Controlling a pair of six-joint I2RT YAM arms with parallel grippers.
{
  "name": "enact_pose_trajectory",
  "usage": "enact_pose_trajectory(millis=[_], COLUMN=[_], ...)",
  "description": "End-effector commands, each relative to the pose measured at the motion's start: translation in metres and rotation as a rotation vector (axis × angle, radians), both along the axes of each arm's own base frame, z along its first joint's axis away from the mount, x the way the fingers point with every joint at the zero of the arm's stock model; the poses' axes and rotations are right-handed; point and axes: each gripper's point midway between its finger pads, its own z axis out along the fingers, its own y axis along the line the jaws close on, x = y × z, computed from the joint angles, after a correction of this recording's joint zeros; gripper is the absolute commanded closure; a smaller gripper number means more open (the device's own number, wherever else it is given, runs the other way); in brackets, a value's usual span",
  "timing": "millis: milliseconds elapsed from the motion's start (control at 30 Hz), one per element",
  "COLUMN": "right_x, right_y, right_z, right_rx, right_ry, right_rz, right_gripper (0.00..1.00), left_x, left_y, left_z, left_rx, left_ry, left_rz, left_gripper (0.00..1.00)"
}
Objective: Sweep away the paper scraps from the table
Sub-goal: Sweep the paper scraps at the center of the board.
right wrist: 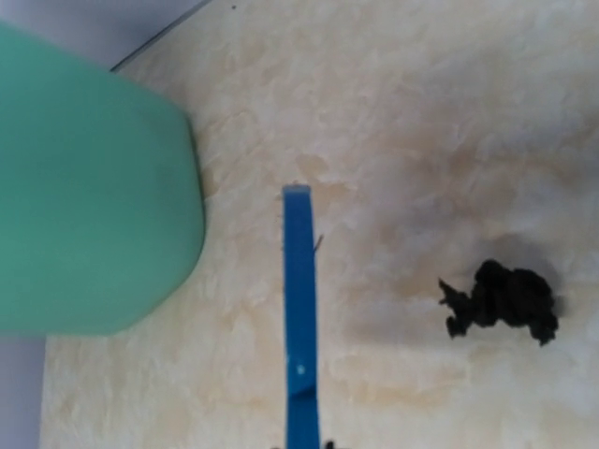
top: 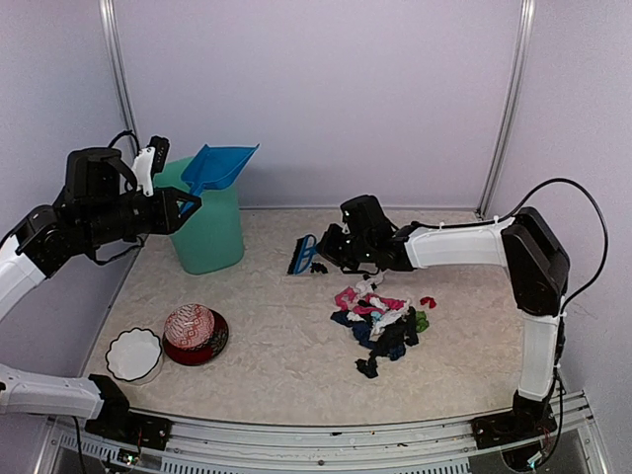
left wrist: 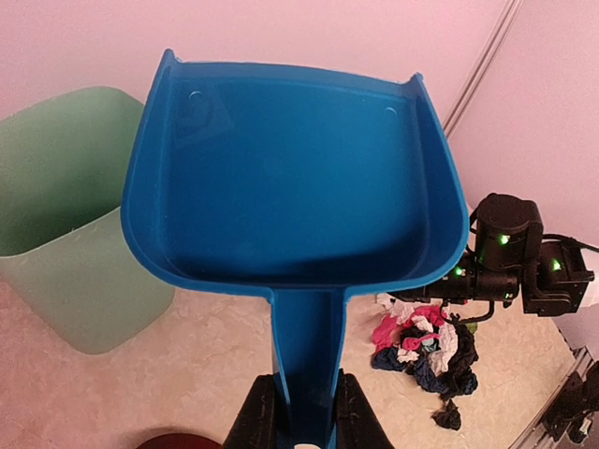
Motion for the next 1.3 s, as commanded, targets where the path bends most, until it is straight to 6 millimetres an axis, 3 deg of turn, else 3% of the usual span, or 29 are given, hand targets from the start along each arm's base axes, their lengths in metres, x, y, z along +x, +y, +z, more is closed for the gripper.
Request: enact_pose_trajectory(millis=[0,200,333,633,933,1133,1267], right_x=[0.017,0.015,0.003,-0.042,-0.064,-0.072,-0.077], right_y=[-0.001,-0.036,-0.062,-0.125,-0.154,-0.199,-0.232], right_z=[-0.012,-0.056,-0.073,-0.073,-0.004,0.044,0.064], right_rx=[0.124,0.120,0.088,0.015,-0.090,-0.259,-0.414], right_ry=[0.099,0.220,0.271,0.297,0.101,-0.086,-0.174], right_rz=[-0.059,-0.131,-0.157,-0.190,-0.114,-0.158,-0.197], right_gripper=[1.00,1.00,1.00,1.00,1.00,1.00,1.00], left_x=[-0.006,-0.010,-0.013,-0.018,-0.030,-0.053,-0.072], left_y=[0.001,-0.002,-0.008,-0.031,-0.068,-0.096,-0.111], left_z=[-0.001,-0.008,-0.012,-0.019,-0.040,-0.076,-0.097], left_rx=[0.011,0.021,0.023,0.025,0.057,0.130,0.186], left_ry=[-0.003,0.018,0.026,0.042,0.084,0.139,0.153], left_rz=[-0.012,-0.030,-0.047,-0.101,-0.175,-0.268,-0.316], left_gripper=[1.00,1.00,1.00,1.00,1.00,1.00,1.00])
